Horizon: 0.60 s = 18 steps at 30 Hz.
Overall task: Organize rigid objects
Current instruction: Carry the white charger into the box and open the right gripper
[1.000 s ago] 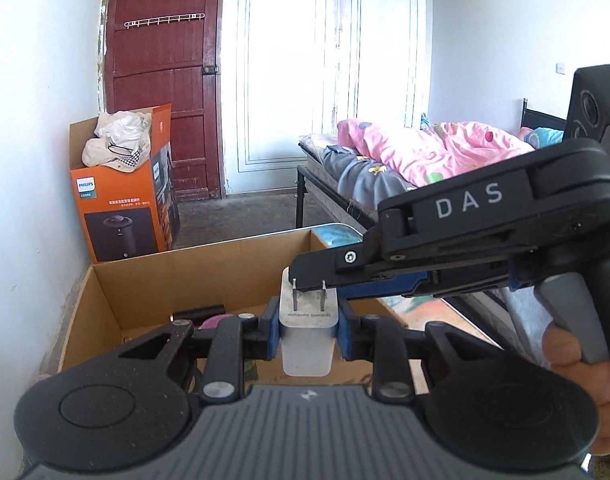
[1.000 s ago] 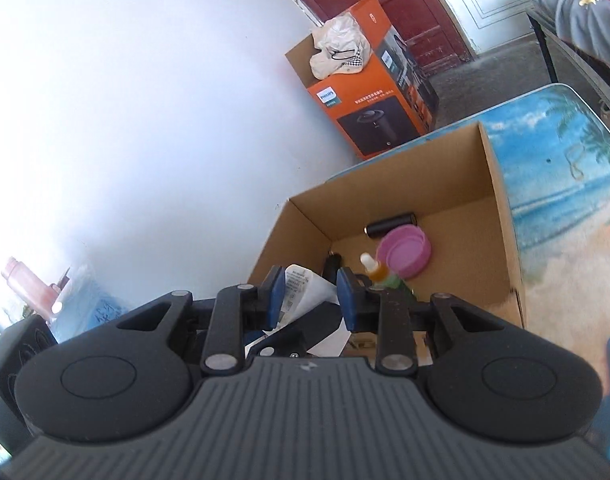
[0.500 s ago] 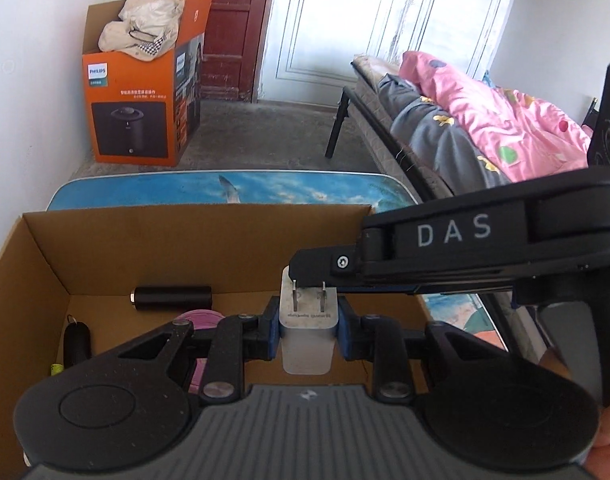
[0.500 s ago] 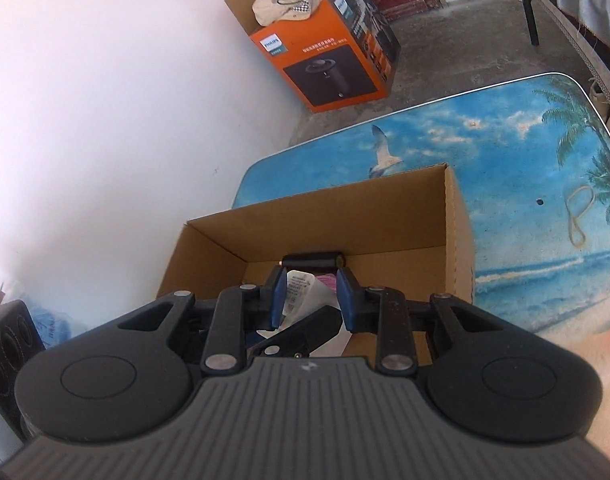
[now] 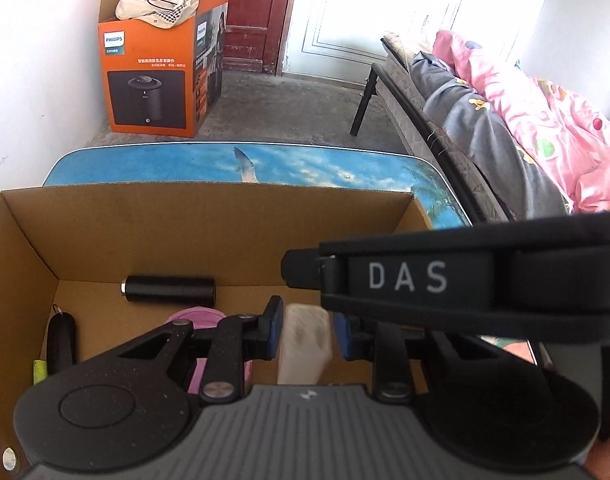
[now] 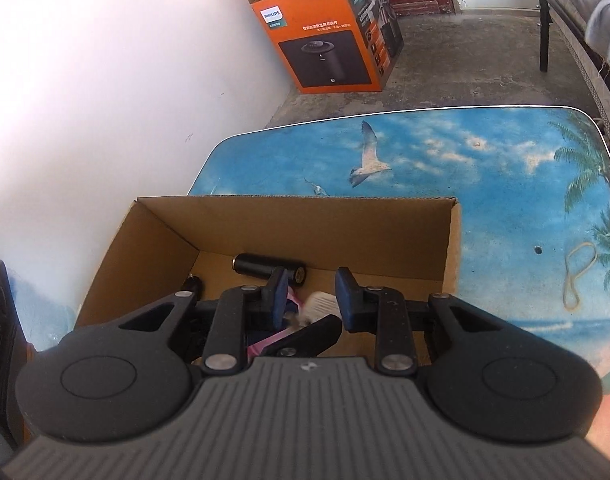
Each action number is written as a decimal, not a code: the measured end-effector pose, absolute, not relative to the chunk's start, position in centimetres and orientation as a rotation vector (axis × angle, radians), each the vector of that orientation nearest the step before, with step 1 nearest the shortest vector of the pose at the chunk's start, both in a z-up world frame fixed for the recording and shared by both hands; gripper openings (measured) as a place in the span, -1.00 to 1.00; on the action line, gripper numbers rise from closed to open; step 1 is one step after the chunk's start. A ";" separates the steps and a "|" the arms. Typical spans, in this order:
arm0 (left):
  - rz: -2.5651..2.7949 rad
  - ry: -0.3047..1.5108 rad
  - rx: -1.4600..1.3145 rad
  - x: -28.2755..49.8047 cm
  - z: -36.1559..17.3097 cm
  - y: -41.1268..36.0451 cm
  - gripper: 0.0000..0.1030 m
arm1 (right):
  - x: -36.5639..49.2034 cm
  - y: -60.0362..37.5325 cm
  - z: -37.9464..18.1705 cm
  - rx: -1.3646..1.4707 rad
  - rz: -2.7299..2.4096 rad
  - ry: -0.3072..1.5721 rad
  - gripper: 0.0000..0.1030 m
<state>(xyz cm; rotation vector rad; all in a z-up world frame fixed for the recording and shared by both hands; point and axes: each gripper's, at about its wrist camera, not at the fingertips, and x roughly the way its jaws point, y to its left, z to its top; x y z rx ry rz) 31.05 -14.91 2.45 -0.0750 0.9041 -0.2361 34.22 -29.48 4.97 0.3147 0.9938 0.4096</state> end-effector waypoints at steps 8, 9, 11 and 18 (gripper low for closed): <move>-0.256 0.895 -0.071 30.0 2.9 -15.4 -0.45 | 33.2 -29.0 5.3 0.296 0.433 0.969 -0.50; -0.261 0.890 -0.070 29.7 3.1 -15.4 -0.45 | 33.0 -29.1 5.6 0.298 0.435 0.959 -0.50; -0.270 0.877 -0.063 29.0 3.7 -15.5 -0.40 | 32.4 -29.4 6.4 0.302 0.432 0.934 -0.50; -0.348 0.789 -0.012 24.4 7.1 -15.3 0.15 | 27.9 -31.6 11.0 0.354 0.437 0.819 -0.49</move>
